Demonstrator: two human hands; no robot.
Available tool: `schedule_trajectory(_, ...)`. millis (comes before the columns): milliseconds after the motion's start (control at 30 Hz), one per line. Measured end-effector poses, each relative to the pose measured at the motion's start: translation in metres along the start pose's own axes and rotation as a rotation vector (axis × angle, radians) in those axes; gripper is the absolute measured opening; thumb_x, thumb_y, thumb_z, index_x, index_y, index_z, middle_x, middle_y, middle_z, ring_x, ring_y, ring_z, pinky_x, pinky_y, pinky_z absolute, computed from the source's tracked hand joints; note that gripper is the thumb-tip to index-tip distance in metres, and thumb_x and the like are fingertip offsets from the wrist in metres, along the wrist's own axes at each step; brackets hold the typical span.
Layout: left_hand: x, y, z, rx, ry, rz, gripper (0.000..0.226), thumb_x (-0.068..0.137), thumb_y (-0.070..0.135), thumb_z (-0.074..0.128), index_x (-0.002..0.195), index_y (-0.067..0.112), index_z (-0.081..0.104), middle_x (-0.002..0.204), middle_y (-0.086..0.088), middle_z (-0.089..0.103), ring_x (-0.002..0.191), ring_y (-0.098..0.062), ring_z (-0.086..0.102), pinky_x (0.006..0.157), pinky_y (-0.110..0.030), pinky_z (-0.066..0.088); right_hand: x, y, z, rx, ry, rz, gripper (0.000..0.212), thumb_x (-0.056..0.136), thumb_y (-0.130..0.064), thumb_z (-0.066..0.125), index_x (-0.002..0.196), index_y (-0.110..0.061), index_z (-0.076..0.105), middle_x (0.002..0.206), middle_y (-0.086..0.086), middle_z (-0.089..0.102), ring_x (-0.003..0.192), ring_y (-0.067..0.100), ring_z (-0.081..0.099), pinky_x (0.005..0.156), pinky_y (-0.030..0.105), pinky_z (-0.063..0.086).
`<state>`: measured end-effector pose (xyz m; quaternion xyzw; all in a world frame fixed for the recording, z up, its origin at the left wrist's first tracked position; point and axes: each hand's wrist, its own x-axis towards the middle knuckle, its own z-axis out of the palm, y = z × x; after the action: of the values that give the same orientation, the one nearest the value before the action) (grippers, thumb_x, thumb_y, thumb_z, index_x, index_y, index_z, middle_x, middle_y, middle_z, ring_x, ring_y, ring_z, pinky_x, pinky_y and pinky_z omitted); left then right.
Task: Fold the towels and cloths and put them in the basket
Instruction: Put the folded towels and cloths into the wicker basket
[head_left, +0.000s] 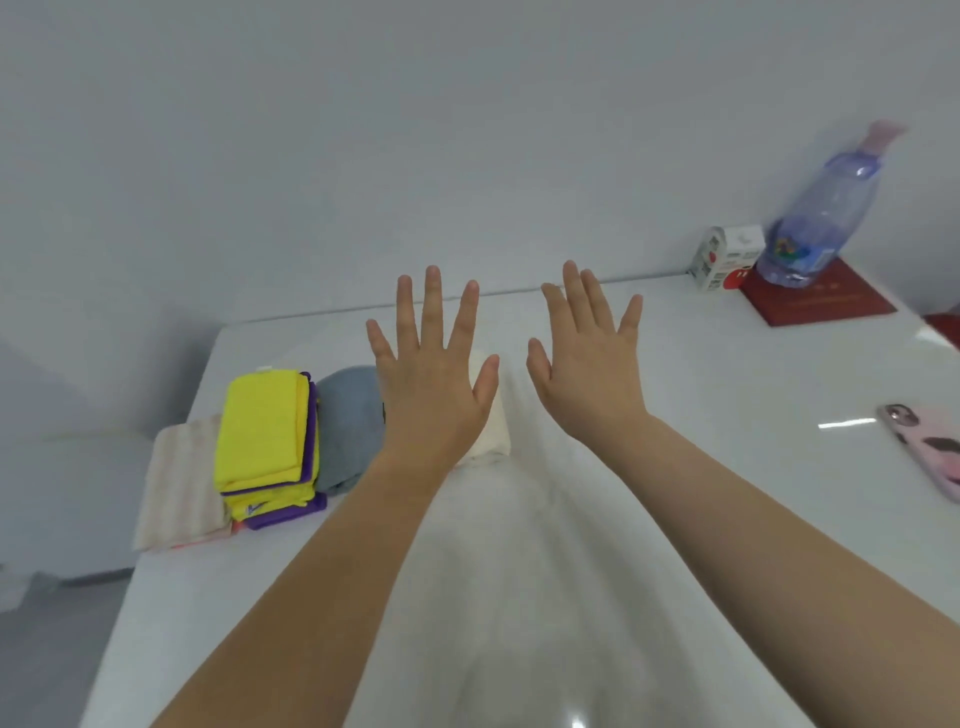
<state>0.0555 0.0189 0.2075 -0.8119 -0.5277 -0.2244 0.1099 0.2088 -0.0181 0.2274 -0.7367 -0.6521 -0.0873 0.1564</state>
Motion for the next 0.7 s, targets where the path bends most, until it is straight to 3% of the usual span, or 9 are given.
schedule_trajectory(100, -0.020, 0.018, 0.005, -0.024, -0.095, 0.027, 0.066, 0.092, 0.050, 0.018, 0.151, 0.024, 0.004, 0.159, -0.012, 0.009, 0.146, -0.036, 0.007, 0.109, -0.062, 0.016, -0.031, 0.014, 0.002, -0.036, -0.066, 0.045, 0.058, 0.096, -0.037, 0.031, 0.146, -0.009, 0.027, 0.158, 0.012, 0.013, 0.147, 0.028, 0.010, 0.112, 0.060, 0.001)
schedule_trajectory(267, -0.052, 0.073, 0.024, -0.082, -0.162, 0.160, 0.063, 0.095, 0.048, 0.028, 0.151, 0.023, 0.013, 0.159, -0.011, 0.009, 0.146, -0.034, 0.005, 0.111, -0.060, 0.007, -0.078, 0.056, 0.006, -0.061, -0.096, 0.148, 0.062, 0.094, -0.040, 0.018, 0.146, -0.009, 0.029, 0.157, 0.013, 0.017, 0.146, 0.029, 0.014, 0.112, 0.060, 0.004)
schedule_trajectory(333, -0.058, 0.099, 0.026, -0.104, -0.183, 0.196, 0.062, 0.096, 0.047, 0.029, 0.152, 0.023, 0.014, 0.159, -0.011, 0.009, 0.146, -0.033, 0.003, 0.111, -0.060, 0.006, -0.097, 0.080, 0.003, -0.082, -0.111, 0.181, 0.059, 0.096, -0.039, 0.023, 0.145, -0.009, 0.030, 0.157, 0.013, 0.018, 0.146, 0.029, 0.015, 0.112, 0.060, 0.005)
schedule_trajectory(533, -0.076, 0.215, 0.027, -0.087, -0.258, 0.306, 0.064, 0.096, 0.050, 0.023, 0.152, 0.026, 0.004, 0.160, -0.008, 0.000, 0.146, -0.031, -0.005, 0.112, -0.059, 0.000, -0.159, 0.187, -0.019, -0.095, -0.099, 0.300, 0.060, 0.094, -0.040, 0.023, 0.144, -0.008, 0.033, 0.155, 0.015, 0.022, 0.144, 0.031, 0.019, 0.111, 0.061, 0.008)
schedule_trajectory(633, -0.090, 0.293, 0.031, -0.066, -0.301, 0.324, 0.065, 0.094, 0.054, 0.012, 0.151, 0.028, -0.004, 0.160, -0.006, -0.006, 0.146, -0.030, -0.009, 0.112, -0.058, -0.003, -0.197, 0.256, -0.032, -0.101, -0.136, 0.354, 0.058, 0.097, -0.039, 0.027, 0.147, -0.010, 0.027, 0.157, 0.013, 0.016, 0.146, 0.030, 0.014, 0.113, 0.060, 0.005)
schedule_trajectory(700, -0.101, 0.356, 0.038, -0.087, -0.299, 0.365, 0.065, 0.095, 0.053, 0.017, 0.151, 0.027, -0.001, 0.160, -0.007, -0.003, 0.146, -0.031, -0.006, 0.112, -0.058, -0.003, -0.227, 0.314, -0.042, -0.131, -0.152, 0.402, 0.058, 0.099, -0.040, 0.029, 0.149, -0.011, 0.023, 0.158, 0.013, 0.013, 0.146, 0.030, 0.011, 0.113, 0.058, 0.003)
